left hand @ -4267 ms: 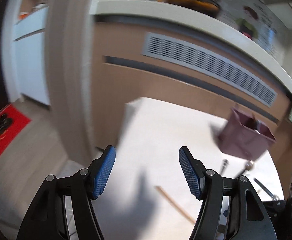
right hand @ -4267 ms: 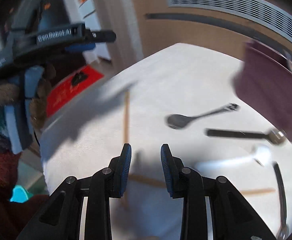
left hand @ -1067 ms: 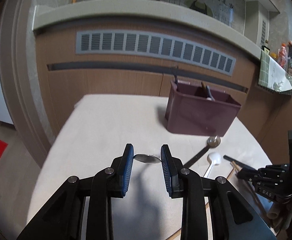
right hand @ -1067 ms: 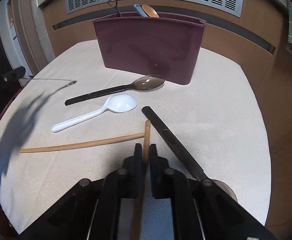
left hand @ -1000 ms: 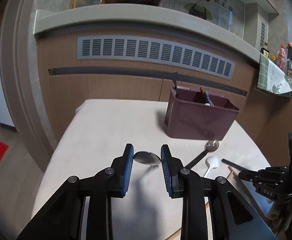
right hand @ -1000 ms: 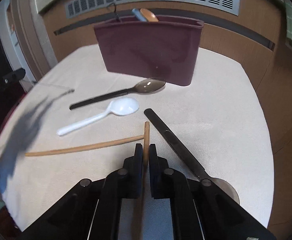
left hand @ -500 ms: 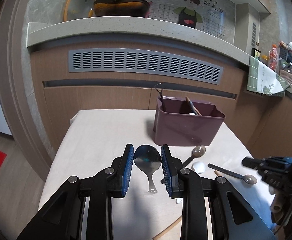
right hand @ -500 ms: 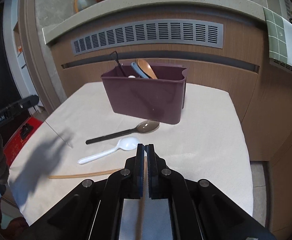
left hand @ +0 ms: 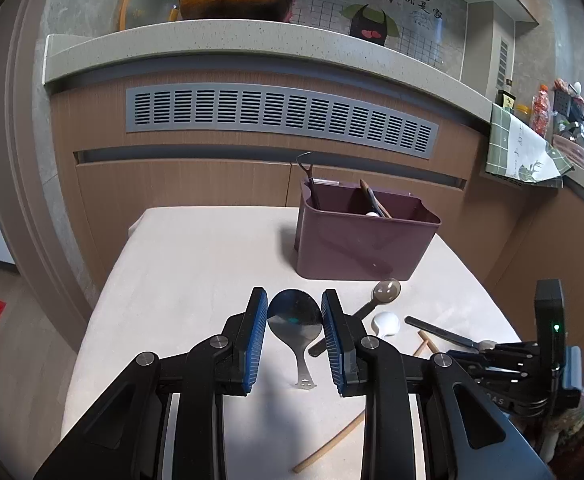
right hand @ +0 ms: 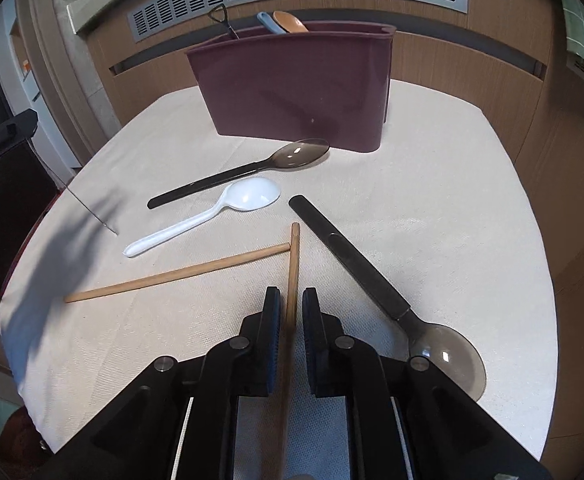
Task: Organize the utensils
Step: 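Lift the chopstick with the right gripper while the left lifts the smiley spoon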
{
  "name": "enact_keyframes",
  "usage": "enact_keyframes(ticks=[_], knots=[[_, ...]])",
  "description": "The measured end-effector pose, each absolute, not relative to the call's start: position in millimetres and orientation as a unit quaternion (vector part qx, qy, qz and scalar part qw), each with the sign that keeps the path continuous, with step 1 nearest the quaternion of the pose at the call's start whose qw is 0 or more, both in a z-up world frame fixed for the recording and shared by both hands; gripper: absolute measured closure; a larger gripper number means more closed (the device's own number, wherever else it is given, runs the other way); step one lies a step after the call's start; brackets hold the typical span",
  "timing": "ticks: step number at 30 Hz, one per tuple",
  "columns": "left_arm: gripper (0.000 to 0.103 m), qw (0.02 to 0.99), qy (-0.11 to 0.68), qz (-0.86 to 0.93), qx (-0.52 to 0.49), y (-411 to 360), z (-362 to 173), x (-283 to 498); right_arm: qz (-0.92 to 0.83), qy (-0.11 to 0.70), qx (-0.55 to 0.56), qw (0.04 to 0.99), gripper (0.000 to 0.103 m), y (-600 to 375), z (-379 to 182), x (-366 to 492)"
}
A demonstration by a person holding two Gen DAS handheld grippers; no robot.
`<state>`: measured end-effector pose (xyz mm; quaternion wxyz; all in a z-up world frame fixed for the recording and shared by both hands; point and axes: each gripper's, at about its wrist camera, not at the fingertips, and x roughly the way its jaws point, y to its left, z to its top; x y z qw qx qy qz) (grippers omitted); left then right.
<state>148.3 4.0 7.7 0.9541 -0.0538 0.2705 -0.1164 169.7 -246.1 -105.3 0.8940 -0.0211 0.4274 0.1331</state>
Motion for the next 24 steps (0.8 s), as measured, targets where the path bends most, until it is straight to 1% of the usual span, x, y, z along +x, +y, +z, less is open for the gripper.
enact_keyframes(ticks=[5, 7, 11, 19, 24], knots=[[0.074, 0.953, 0.274, -0.12, -0.058, 3.6, 5.8, 149.7, 0.131, 0.42, -0.045, 0.897, 0.093, -239.4, -107.3, 171.3], [0.074, 0.952, 0.274, -0.121, -0.057, 3.9, 5.6, 149.5, 0.125, 0.415, -0.059, 0.899, 0.097, -235.1, -107.9, 171.2], [0.074, 0.952, 0.275, -0.121, -0.058, 3.8, 6.0, 148.8, 0.123, 0.399, -0.044, 0.908, 0.098, -240.6, -100.7, 168.4], [0.074, 0.953, 0.265, -0.128, -0.078, 7.1, 13.1, 147.2, 0.117, 0.302, -0.001, 0.946, 0.098, -258.7, -50.2, 144.4], [0.074, 0.954, 0.257, -0.134, -0.079, 3.0, 22.1, 147.8, 0.11, 0.267, 0.014, 0.957, 0.098, -261.3, -34.1, 139.9]])
